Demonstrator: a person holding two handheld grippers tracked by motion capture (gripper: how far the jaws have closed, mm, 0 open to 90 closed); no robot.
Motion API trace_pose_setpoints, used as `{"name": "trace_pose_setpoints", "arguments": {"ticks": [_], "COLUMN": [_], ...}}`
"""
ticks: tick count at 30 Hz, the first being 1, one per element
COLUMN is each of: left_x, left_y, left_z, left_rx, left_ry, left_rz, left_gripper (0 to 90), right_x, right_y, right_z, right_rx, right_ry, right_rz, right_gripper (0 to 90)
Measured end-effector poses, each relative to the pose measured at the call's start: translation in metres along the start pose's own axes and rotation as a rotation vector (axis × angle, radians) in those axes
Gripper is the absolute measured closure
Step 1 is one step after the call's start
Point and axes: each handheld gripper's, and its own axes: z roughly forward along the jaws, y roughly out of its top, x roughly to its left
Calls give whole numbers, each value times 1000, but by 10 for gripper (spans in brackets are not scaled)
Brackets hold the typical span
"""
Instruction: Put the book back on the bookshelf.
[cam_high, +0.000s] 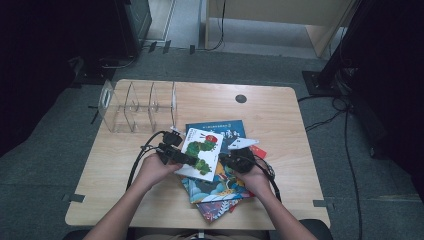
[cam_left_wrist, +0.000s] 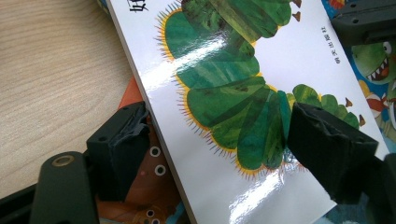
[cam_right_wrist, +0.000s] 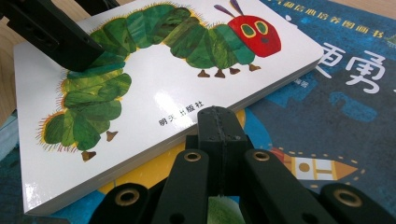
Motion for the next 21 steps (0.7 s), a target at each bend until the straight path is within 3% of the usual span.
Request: {"name": "trace_pose_setpoints", "arguments": {"ticks": [6, 13, 21], "left_x": [-1, 3, 7], "left_y": [1, 5, 7], "left_z": [0, -3, -6], "left_rx": [2, 19, 37], "left_ry": [7, 2, -5], "left_rz": [-11, -71, -98], "left_gripper": [210, 295, 347], "right_x": [2, 2, 3], "right_y": [-1, -2, -1], "right_z": [1, 1, 2], "right_rx": [-8, -17, -20], "right_ry": [-12, -14, -15], "right_rz": [2, 26, 37], "right_gripper": [900, 900, 900]}}
